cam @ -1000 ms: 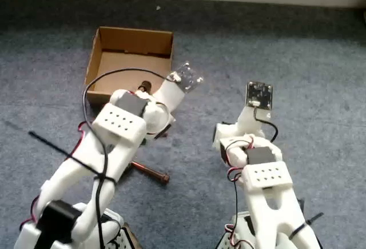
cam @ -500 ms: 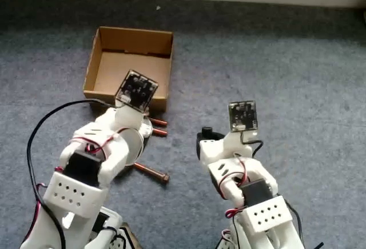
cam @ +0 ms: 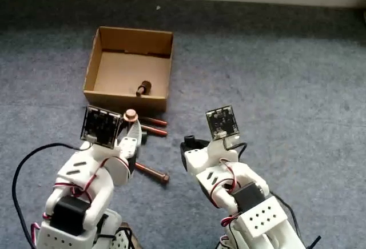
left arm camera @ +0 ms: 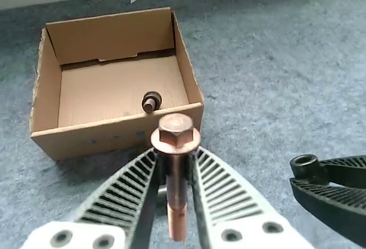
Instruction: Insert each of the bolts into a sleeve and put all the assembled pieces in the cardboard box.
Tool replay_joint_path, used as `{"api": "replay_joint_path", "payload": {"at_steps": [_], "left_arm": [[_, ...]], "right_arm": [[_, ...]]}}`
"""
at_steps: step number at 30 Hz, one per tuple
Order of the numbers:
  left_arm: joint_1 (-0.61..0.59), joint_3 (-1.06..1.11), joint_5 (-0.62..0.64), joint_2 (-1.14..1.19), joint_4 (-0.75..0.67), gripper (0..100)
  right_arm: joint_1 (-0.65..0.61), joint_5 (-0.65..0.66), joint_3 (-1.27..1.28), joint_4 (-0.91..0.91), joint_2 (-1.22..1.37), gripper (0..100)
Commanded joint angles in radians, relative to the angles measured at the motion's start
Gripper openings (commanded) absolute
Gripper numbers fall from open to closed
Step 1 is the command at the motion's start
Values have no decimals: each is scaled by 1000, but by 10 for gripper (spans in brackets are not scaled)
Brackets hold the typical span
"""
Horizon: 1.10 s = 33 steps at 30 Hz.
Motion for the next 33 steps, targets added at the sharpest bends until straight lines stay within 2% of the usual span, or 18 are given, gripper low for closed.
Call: {"api": "replay_joint_path", "payload": {"at_steps": [1,4,8,15,19,25,33], "left_arm": [[-7,45,6,-188,-25,5],[-7,50,6,-213,-25,5],[-2,47,8,-200,-38,5],[-1,44,83,-200,-183,5],[8,-10,87,-200,-207,5],[165,-51,120,-200,-207,5],[254,-51,120,-200,-206,5]], "right_arm": [[-13,12,-13,-48,-38,5],[-13,14,-12,-45,-116,5],[-44,112,85,-61,-277,5],[-153,218,266,-105,-575,5],[-186,236,305,-162,-555,5],[-236,238,377,-298,-568,5],[-245,238,378,-328,-568,5]]}}
